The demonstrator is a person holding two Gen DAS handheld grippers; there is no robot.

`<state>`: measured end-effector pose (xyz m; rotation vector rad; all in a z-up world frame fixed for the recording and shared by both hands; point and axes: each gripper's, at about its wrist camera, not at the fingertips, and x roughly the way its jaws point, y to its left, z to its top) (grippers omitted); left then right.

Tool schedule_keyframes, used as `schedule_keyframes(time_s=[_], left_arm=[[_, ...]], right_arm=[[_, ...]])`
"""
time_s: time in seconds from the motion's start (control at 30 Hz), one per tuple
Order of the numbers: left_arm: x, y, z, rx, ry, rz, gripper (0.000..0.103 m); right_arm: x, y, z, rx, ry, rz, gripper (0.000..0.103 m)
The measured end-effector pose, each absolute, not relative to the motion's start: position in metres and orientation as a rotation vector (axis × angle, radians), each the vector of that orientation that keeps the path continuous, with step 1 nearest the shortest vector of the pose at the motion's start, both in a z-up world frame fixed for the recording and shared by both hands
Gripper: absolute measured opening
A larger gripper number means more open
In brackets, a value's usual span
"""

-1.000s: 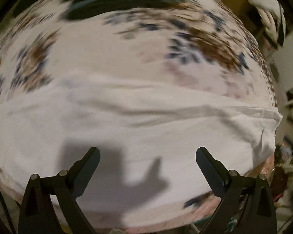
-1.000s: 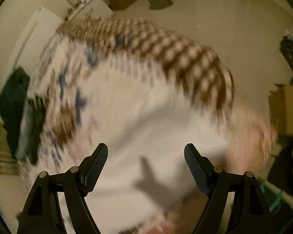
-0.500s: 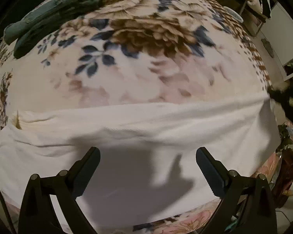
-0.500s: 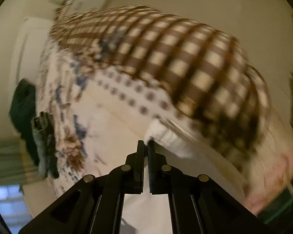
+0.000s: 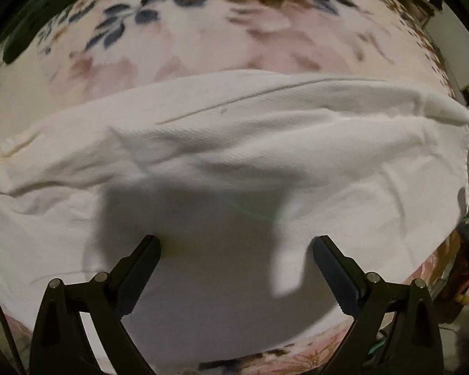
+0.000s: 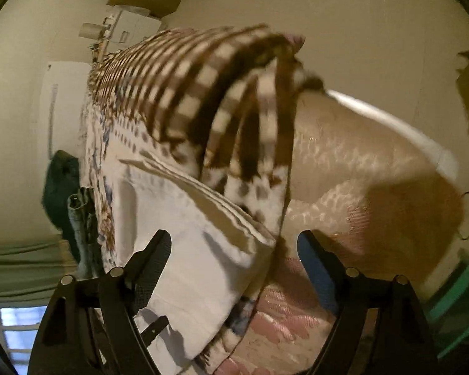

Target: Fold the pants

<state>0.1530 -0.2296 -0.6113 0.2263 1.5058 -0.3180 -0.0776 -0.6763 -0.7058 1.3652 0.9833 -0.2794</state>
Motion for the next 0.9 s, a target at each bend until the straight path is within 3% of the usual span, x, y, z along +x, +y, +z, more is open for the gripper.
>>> schedule_keyframes(time_s=[0.1,0.3,0.37,0.43,0.47,0.5,0.53,0.67,0.7,0.73,0.8,0.83,0.9], left_arm=[[0.154,-0.228,-0.617,0.232,1.516,-0.329,0.103],[0.155,-0.226,-0.619,0.245,1.524,-0.327,0.103],[0.156,-0.225,-0.619,0.247,1.529,-0.324,0.103],[0.157,-0.229,-0.621,0.249,1.534,-0.324,0.103],[0.160,-0.230,-0.622,0.246,1.539,-0.323,0.103],[0.162,-0.233,-0.622,0.242,1.543,-0.324,0.103],[0.165,-0.231,-0.622,0.235,1.546,-0.327,0.103],[0.170,-0.228,-0.627,0.212,1.549,-0.328,0.103],[0.170,-0.229,-0.629,0.214,1.547,-0.326,0.103],[0.170,-0.229,-0.630,0.214,1.547,-0.324,0.103],[0.171,-0.230,-0.634,0.222,1.545,-0.312,0.103],[0.172,-0.232,-0.635,0.227,1.542,-0.305,0.103],[0.172,-0.232,-0.636,0.229,1.532,-0.300,0.103]], right_arm=[[-0.070,-0.662,-0.707,1.286,0.926,-0.244,0.073],[-0.040,-0.605,-0.696,1.079,0.969,-0.121,0.071],[-0.031,-0.586,-0.707,1.076,1.006,-0.097,0.072],[-0.031,-0.587,-0.713,1.155,0.929,-0.109,0.068],[-0.033,-0.591,-0.717,1.231,0.880,-0.111,0.057],[-0.037,-0.596,-0.719,1.292,0.832,-0.120,0.020],[-0.040,-0.600,-0.719,1.345,0.779,-0.119,0.013],[-0.034,-0.593,-0.734,1.443,0.712,-0.053,0.017],[-0.031,-0.591,-0.745,1.478,0.724,-0.062,0.030],[-0.026,-0.589,-0.753,1.507,0.740,-0.062,0.037],[-0.017,-0.583,-0.763,1.530,0.726,-0.051,0.033],[-0.013,-0.581,-0.761,1.512,0.728,-0.061,0.020],[-0.005,-0.575,-0.750,1.470,0.719,-0.092,0.012]])
